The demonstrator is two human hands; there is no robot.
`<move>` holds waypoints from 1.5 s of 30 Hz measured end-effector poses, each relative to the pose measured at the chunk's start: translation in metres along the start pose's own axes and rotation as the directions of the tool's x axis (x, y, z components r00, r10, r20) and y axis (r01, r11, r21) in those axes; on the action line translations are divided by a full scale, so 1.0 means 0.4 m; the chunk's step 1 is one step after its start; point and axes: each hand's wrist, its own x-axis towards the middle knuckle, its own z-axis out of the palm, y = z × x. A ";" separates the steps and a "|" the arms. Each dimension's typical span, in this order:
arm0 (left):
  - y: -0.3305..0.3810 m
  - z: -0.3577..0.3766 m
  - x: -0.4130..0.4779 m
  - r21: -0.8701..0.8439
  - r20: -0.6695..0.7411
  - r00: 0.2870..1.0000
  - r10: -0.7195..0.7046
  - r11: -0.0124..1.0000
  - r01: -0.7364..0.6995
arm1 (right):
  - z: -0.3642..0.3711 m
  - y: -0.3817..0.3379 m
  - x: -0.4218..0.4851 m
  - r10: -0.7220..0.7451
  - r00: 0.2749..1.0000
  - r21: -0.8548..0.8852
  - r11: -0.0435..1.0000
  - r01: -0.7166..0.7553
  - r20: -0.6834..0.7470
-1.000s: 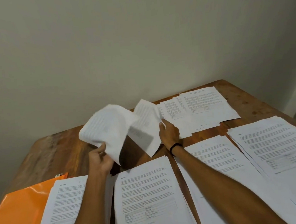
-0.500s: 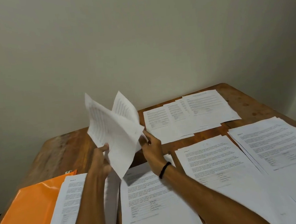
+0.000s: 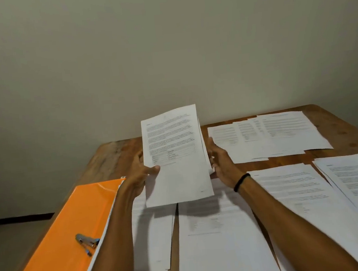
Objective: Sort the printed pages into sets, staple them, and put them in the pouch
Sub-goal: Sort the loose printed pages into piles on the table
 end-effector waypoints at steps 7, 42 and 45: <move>0.034 -0.099 -0.088 0.148 -0.077 0.994 0.077 0.987 -0.065 | 0.121 0.001 -0.016 -0.059 0.997 -0.297 0.952 0.069 0.042; -0.057 -0.060 -0.107 0.869 -0.454 0.864 -0.219 0.106 0.484 | 0.200 0.185 -0.026 -0.017 0.999 -0.908 0.417 -0.038 -0.050; -0.079 -0.019 -0.073 0.951 -0.280 0.942 -0.183 0.082 0.299 | 0.072 0.155 0.081 -0.164 0.965 -0.859 0.503 -0.096 -0.204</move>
